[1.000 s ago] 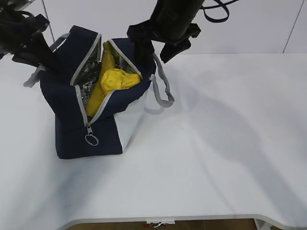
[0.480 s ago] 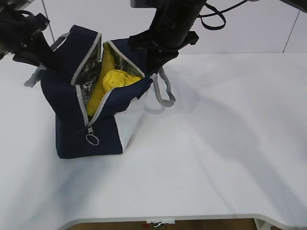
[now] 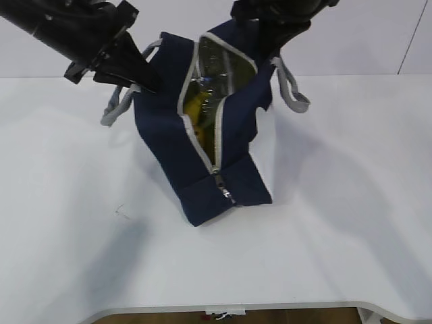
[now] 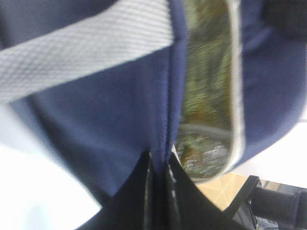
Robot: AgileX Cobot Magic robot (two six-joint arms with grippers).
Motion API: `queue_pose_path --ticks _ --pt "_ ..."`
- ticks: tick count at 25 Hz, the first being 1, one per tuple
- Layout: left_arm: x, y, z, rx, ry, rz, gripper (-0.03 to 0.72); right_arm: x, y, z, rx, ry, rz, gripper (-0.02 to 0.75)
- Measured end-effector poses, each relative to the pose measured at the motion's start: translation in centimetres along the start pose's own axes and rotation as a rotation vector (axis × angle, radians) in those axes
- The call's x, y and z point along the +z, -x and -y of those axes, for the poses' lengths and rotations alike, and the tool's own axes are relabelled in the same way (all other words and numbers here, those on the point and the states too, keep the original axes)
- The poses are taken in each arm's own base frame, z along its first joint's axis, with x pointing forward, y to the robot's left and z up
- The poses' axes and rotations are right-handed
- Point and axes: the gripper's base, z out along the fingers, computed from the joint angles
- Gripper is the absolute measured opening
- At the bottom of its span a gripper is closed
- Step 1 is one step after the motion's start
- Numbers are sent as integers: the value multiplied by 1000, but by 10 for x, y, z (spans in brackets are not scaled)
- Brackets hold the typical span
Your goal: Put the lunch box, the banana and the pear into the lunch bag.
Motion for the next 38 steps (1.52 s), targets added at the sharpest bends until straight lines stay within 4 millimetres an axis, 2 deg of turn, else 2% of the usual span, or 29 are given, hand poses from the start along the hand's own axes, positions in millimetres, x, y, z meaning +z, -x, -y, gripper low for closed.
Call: queue_pose_path --ticks 5,13,15,17,19,21,23,24,27,32,35,38 --pt "20 3 13 14 -8 41 -7 3 -12 24 40 -41 -47 13" --pt "27 7 18 10 -10 91 -7 3 -12 22 45 -27 -46 15" --pt "29 8 19 12 -7 106 -5 3 -12 22 46 -25 -46 39" --pt "32 8 21 17 -3 117 13 3 -12 22 46 -25 -44 110" --pt "34 8 23 22 -4 117 90 3 -12 22 49 -26 -40 239" --pt "35 8 24 22 -9 116 211 3 -11 22 54 -26 -36 349" --pt "35 8 24 22 -9 116 326 3 -11 22 58 -27 -35 403" --pt "35 8 24 22 -9 114 352 1 -11 22 63 -27 -32 417" --pt "32 6 29 39 -24 77 389 -9 -11 21 72 -27 -8 433" --pt "13 6 41 96 -53 -7 397 -45 -15 16 88 -8 57 438" --pt "-3 9 48 133 -12 4 397 -63 -24 13 107 2 70 438" --pt "-15 7 49 165 82 8 386 -77 -42 9 121 9 55 435"
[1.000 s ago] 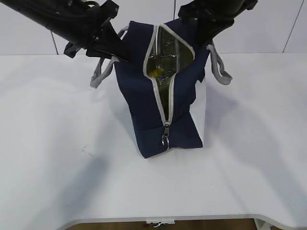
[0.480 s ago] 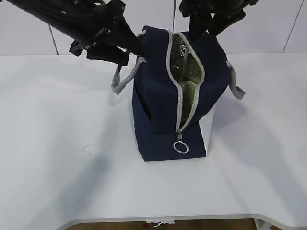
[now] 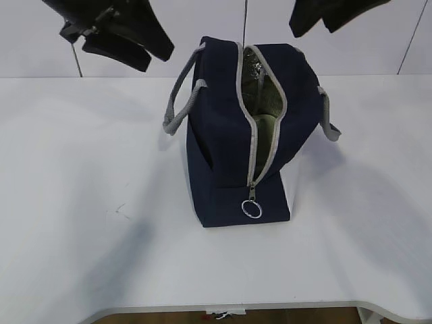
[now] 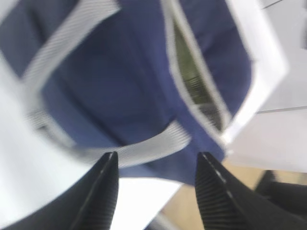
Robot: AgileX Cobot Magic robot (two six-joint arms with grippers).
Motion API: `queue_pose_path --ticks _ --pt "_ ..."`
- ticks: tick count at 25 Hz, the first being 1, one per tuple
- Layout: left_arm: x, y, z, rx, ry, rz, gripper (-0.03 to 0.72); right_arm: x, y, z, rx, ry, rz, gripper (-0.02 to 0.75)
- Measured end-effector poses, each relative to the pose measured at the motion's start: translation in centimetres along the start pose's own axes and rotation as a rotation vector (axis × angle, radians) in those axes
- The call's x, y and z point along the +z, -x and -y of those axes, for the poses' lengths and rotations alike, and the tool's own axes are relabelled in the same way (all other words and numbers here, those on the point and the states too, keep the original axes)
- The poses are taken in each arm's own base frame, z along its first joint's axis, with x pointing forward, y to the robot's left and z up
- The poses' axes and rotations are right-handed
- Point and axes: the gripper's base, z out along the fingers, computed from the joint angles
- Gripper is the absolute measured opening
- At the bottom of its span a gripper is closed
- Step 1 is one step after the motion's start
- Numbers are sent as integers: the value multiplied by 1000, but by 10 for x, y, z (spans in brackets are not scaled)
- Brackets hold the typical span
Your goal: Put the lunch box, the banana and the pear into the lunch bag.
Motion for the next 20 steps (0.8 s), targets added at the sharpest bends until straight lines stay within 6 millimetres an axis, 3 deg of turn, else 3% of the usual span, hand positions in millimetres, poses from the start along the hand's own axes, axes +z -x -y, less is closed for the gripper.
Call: queue_pose_path --ticks 6,10,15,20 --pt "-20 -16 3 75 249 -45 356 -21 -54 -7 33 55 -74 407" --pt "-27 -37 11 92 279 -78 354 -33 -84 -10 46 79 -97 403" --pt "-29 -68 8 73 311 -141 353 -38 -90 -9 41 68 -93 403" --pt "-39 -89 12 73 318 -149 353 -18 -96 -10 86 96 -107 403"
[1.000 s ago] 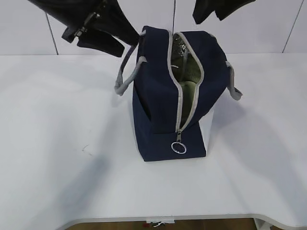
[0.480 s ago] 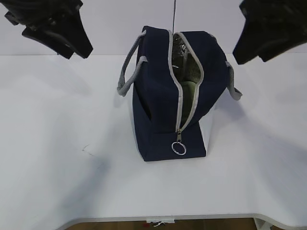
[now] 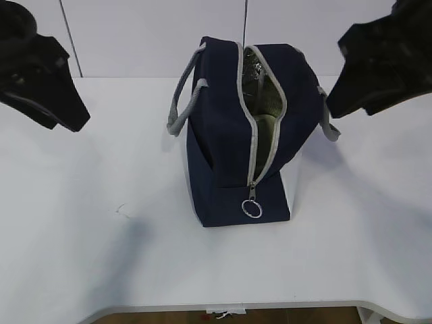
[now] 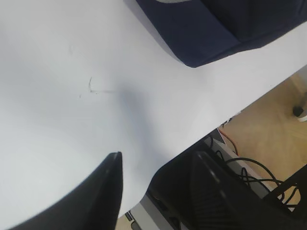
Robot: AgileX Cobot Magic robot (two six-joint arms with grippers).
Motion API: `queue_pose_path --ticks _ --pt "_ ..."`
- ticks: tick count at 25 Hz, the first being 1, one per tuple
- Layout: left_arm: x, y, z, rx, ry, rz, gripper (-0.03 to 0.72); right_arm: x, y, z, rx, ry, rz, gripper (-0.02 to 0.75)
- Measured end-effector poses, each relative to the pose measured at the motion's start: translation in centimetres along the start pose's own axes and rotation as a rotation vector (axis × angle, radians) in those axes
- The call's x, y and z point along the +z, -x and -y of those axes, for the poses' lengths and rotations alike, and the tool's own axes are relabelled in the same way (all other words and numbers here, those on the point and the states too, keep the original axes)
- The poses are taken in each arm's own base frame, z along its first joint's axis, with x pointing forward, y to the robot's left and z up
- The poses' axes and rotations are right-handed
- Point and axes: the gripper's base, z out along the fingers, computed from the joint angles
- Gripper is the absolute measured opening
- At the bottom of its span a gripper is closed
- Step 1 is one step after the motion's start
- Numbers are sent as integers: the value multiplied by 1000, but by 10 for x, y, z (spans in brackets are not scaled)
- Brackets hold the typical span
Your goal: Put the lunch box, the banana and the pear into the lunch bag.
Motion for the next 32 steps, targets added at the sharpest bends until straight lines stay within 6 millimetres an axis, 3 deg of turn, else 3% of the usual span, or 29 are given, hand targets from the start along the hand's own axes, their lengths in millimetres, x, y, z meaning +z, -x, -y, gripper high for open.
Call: queue_pose_path --ticks 5,13,18,21,28,32 --pt "-15 -6 5 11 4 41 353 30 -17 -1 -16 46 146 403" --pt "-24 -9 8 5 5 66 352 74 -83 -13 -280 21 419 403" --pt "-24 -9 8 2 4 66 352 91 -116 -8 -314 -11 594 403" --pt "-24 -9 9 1 -2 67 352 96 -122 -4 -307 -23 613 403" --pt "-24 -9 13 -15 -49 75 352 96 -117 -3 -265 -30 676 403" --pt "-24 -8 15 -22 -67 77 346 115 -116 0 -262 -52 659 403"
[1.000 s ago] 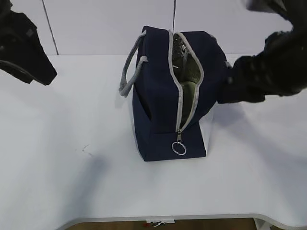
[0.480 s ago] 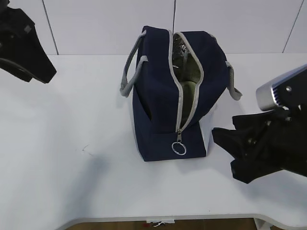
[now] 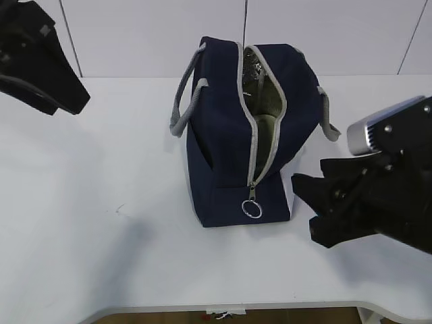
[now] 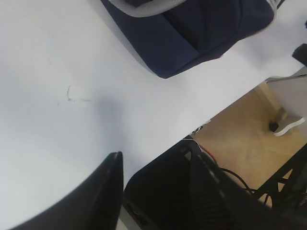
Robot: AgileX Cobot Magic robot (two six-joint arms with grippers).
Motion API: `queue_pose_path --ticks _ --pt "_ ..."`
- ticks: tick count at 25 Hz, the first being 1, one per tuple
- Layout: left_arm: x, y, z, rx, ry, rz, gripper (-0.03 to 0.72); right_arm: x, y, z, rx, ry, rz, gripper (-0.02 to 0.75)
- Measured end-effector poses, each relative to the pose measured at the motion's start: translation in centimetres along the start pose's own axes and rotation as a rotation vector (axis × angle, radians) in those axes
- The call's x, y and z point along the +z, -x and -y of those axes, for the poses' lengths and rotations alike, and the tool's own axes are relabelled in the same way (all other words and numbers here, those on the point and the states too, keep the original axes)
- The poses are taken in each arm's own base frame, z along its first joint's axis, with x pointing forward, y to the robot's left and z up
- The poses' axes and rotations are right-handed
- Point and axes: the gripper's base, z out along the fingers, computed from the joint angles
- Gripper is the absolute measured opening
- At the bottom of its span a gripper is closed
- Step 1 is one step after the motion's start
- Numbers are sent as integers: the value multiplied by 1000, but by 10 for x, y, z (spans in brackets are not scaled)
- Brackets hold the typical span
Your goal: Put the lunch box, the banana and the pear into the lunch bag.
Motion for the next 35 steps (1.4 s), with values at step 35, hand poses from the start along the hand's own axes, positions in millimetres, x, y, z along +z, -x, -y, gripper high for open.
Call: queue_pose_path --ticks 35 --pt "0 0 0 -1 -3 0 307 83 -89 -17 -28 120 114 402"
